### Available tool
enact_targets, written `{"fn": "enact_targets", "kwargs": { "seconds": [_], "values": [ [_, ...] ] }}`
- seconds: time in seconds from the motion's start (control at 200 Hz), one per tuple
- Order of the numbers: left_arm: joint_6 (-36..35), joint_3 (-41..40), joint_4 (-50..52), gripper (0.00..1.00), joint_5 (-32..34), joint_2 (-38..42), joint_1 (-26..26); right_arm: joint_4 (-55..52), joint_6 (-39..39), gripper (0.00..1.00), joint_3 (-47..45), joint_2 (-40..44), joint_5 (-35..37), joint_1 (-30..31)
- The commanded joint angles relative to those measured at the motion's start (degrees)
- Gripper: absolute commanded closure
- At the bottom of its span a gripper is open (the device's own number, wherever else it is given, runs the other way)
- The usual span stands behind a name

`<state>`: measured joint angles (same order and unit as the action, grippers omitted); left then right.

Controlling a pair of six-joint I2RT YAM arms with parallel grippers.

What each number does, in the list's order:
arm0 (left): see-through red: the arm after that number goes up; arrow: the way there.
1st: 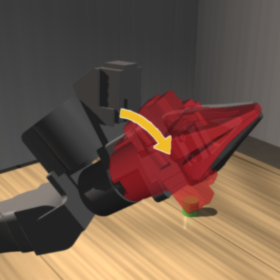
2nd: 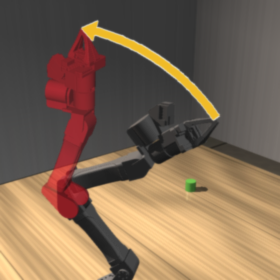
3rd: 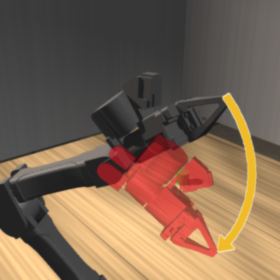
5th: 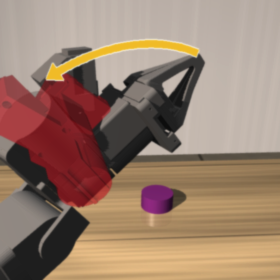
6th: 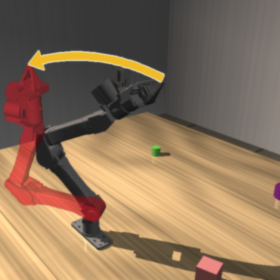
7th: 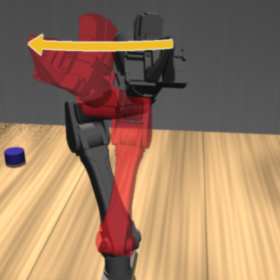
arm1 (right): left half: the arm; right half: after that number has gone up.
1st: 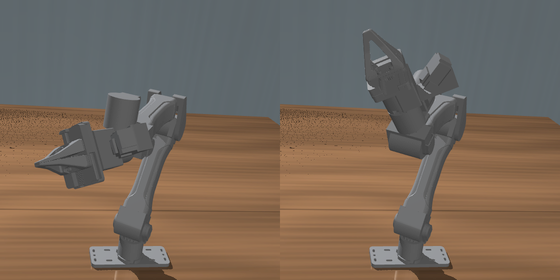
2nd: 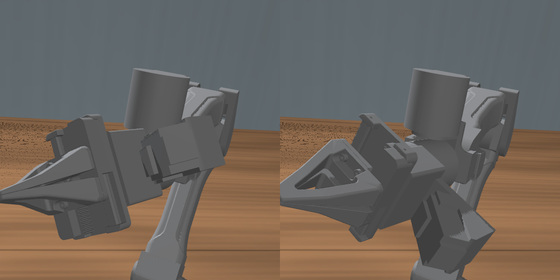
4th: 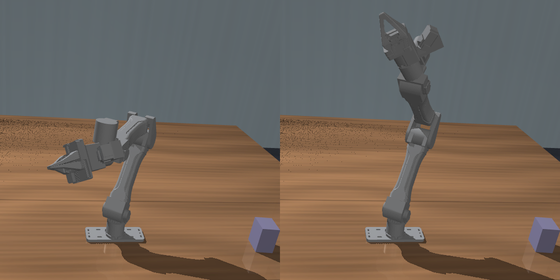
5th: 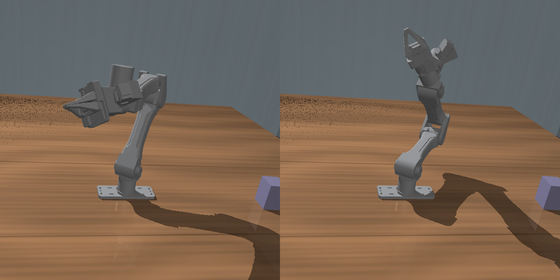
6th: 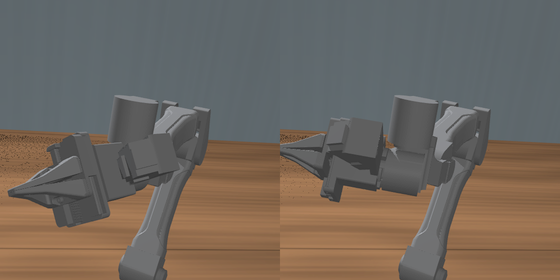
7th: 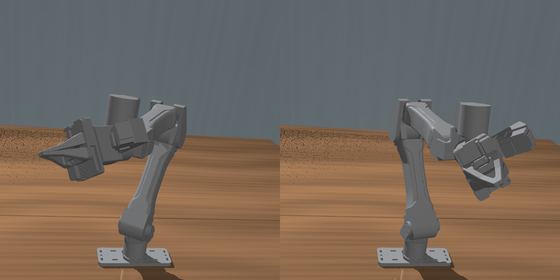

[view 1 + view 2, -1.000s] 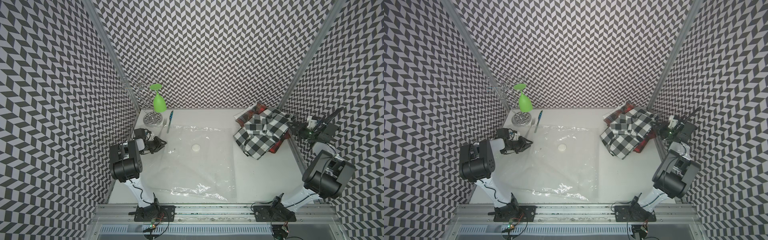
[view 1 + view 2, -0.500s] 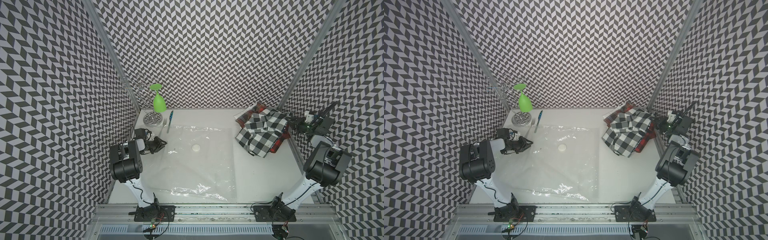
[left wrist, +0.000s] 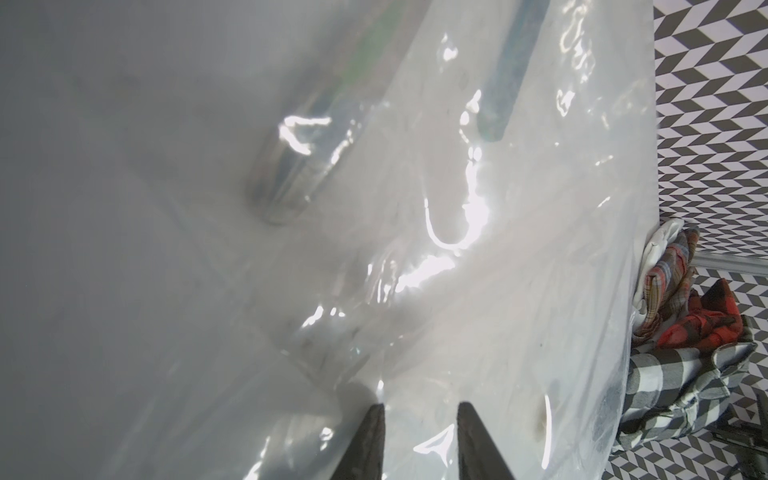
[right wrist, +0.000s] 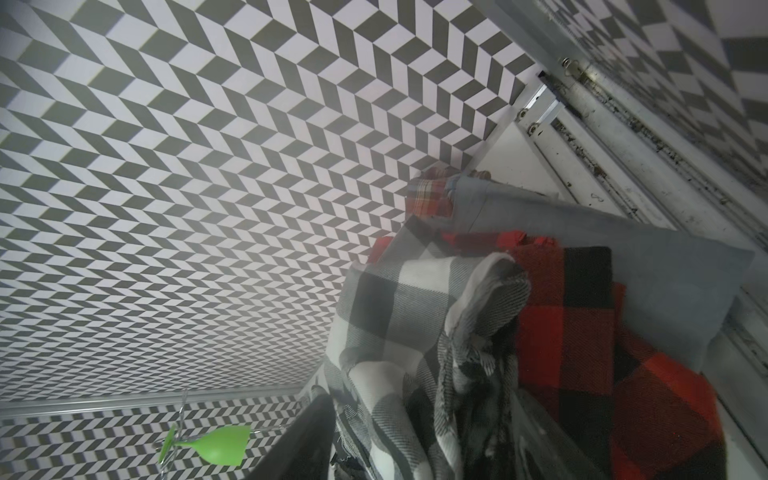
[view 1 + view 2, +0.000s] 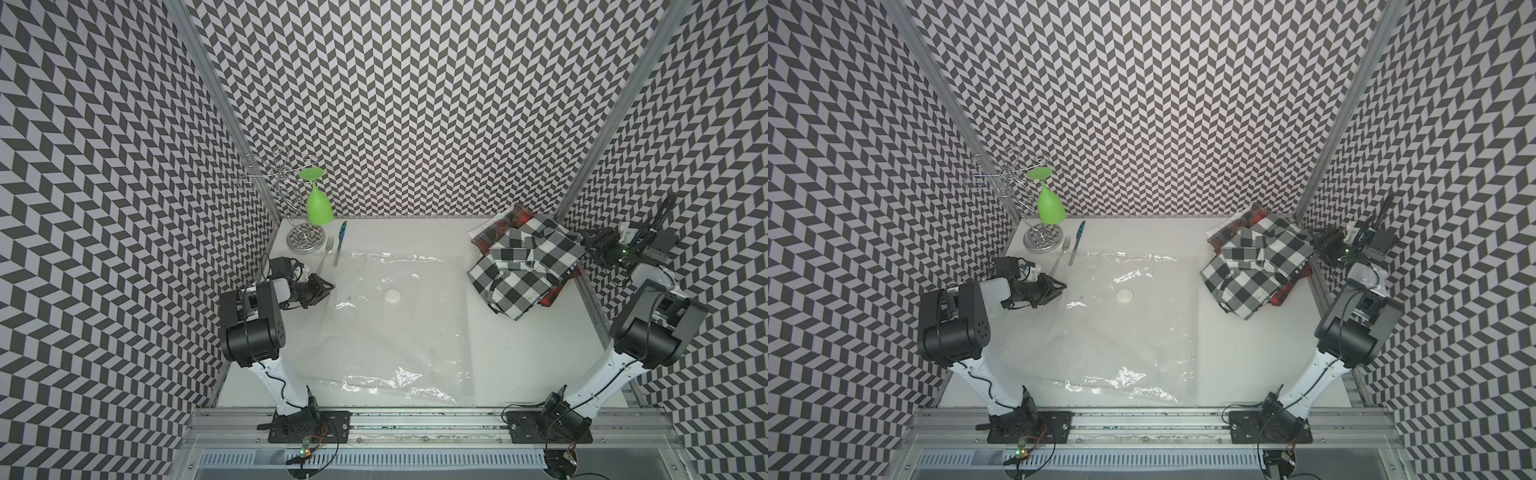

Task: Take the shirt out of the vacuum bag
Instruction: Place the shirt at the corner of the board.

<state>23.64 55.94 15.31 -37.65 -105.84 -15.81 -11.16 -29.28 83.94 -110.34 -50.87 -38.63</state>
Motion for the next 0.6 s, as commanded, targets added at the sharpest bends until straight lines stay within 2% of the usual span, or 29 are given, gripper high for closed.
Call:
{"fn": "enact_targets", "kwargs": {
  "seconds": [0.0, 0.08, 0.17, 0.265, 0.365, 0.596],
  "values": [
    [-0.79, -2.94, 8.97, 0.66, 7.59, -3.15, 0.71, -6.00, 5.08, 0.31, 2.82, 3.62, 6.30, -0.32],
    [-0.78, -2.86, 8.95, 0.65, 7.77, -3.21, 0.94, -9.89, 7.95, 0.31, 3.73, 5.96, 7.57, 0.87],
    [-0.79, -2.86, 8.82, 0.65, 7.77, -3.47, 1.04, -16.37, 14.35, 0.30, 4.54, 8.75, 11.19, 5.92],
    [-0.78, -2.68, 8.77, 0.65, 7.66, -3.56, 1.11, -24.13, 22.47, 0.29, 5.03, 10.34, 21.11, 14.58],
    [-0.71, -2.51, 8.78, 0.65, 7.59, -3.58, 1.20, -27.95, 25.99, 0.29, 3.19, 11.34, 33.29, 23.22],
    [-0.78, -2.76, 8.70, 0.65, 7.77, -3.78, 1.48, -29.75, 29.93, 0.28, 1.14, 11.58, 53.60, 31.14]
  ]
}}
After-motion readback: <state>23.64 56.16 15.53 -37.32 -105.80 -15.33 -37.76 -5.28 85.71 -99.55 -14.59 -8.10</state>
